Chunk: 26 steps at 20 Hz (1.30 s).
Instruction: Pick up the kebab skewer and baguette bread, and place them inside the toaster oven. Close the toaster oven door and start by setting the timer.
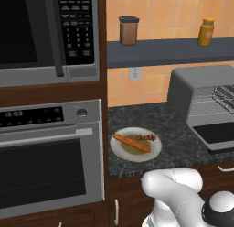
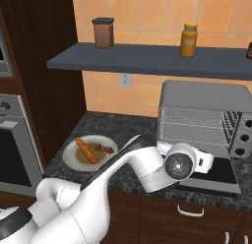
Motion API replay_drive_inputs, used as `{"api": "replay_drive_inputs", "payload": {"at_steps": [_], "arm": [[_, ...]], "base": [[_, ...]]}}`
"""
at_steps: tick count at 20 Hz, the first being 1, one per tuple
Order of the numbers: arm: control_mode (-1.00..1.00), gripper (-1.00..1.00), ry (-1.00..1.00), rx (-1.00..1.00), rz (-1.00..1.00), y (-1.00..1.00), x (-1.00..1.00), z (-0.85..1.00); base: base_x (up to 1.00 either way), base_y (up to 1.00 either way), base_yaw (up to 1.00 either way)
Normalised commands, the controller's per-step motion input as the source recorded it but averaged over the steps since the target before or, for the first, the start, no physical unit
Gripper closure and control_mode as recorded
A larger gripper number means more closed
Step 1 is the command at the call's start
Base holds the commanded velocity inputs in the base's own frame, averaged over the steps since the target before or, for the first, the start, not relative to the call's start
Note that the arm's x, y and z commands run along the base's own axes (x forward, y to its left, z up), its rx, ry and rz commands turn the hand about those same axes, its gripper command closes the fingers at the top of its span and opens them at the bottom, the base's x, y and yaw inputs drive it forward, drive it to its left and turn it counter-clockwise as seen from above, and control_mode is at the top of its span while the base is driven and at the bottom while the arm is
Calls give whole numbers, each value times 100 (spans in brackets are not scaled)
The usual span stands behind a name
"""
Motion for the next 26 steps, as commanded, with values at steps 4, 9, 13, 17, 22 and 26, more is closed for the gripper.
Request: {"api": "replay_drive_inputs", "payload": {"at_steps": [4, 9, 13, 17, 22, 26], "arm": [[-100, -100, -27, -12, 0, -22, -26, 65], [-100, -100, -25, -9, -1, 2, -16, 65], [-100, -100, -8, 0, 0, 16, 17, 6], [-100, -100, 4, 0, 0, 31, 44, 0], [-100, -100, 4, 1, 7, -4, 77, -17], [-100, -100, 0, 0, 8, -16, 38, -9]], "base": [[0, 0, 0], [0, 0, 0], [0, 0, 0], [0, 0, 0], [0, 0, 0], [0, 0, 0]]}}
